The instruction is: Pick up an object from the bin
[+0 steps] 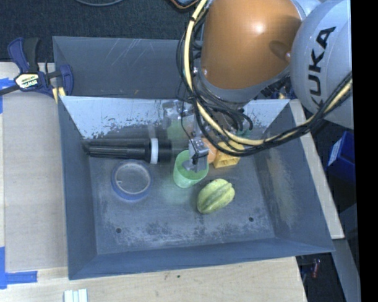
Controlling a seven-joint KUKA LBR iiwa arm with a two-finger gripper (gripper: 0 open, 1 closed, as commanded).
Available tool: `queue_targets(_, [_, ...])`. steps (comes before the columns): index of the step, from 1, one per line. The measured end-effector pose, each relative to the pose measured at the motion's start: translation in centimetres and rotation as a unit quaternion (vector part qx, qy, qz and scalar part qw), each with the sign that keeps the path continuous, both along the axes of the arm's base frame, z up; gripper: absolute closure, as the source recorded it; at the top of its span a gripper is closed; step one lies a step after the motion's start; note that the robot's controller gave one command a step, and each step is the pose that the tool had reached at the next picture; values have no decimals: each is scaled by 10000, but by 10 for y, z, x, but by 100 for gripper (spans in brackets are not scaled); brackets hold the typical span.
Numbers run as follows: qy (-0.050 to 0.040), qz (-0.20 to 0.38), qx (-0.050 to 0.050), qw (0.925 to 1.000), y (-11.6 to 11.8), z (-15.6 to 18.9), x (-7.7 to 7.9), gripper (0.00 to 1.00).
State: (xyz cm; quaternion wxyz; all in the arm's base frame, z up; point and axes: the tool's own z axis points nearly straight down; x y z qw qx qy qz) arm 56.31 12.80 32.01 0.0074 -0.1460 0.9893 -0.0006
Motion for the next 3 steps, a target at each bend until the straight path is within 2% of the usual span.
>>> queue_targets(1, [46,416,-1,9991,-16,-34,-36,100])
queue_targets(2, [46,413,-1,9991,-16,-34,-36,100])
queue_targets(3, [56,801,-1,9968,20,-96,-19,100])
